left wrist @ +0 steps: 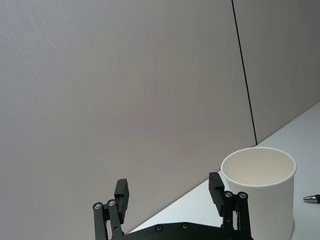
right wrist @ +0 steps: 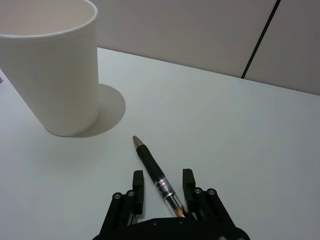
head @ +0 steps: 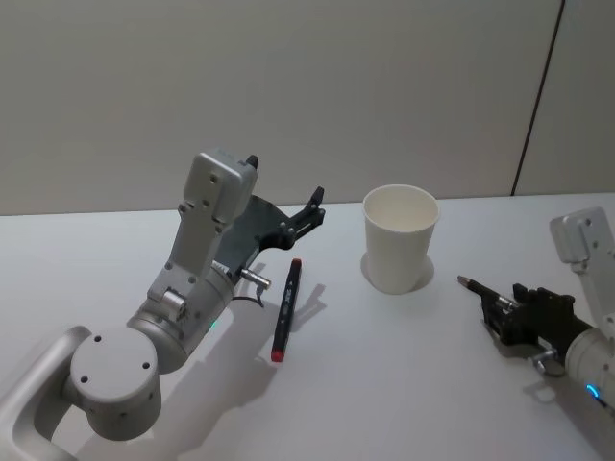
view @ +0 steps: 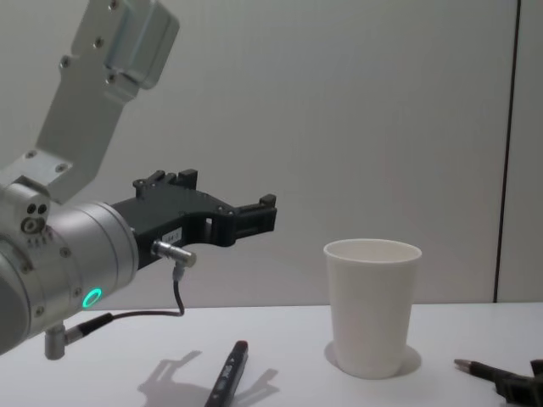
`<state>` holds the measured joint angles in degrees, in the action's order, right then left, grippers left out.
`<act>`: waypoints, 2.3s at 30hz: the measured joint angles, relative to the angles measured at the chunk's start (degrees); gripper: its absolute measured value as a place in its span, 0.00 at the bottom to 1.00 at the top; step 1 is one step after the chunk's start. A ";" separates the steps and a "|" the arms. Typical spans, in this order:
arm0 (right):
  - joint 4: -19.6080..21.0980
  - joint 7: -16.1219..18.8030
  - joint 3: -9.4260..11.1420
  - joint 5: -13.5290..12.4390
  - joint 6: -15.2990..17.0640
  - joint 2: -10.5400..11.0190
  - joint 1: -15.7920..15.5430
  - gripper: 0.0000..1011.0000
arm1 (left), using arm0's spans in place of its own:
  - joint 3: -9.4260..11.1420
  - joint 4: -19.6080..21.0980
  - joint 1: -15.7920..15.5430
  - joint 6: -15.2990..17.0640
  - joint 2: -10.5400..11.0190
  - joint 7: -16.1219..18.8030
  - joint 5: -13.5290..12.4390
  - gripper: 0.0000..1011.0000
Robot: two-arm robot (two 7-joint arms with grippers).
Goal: Place the pen into the pen holder.
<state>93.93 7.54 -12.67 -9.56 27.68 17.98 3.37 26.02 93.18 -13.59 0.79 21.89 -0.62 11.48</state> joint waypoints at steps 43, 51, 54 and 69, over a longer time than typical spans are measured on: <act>-0.56 0.16 0.23 -0.38 -0.79 -0.82 0.93 0.13 | 0.00 0.00 0.00 0.00 0.00 0.00 0.00 0.99; -0.48 0.18 0.31 -0.51 -1.53 -0.86 0.98 0.13 | 0.00 0.00 0.00 0.00 0.00 0.00 0.00 0.99; -0.41 0.17 0.37 -0.65 -2.31 -0.87 0.94 0.13 | 0.00 0.00 0.00 0.00 0.00 0.00 0.00 0.99; 0.52 -0.18 1.26 -2.58 -12.01 -0.80 0.40 0.13 | 0.00 0.00 0.00 0.00 0.00 0.00 0.00 0.99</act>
<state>94.45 7.37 -11.41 -12.13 15.67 17.17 3.77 26.02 93.18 -13.59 0.80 21.89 -0.62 11.48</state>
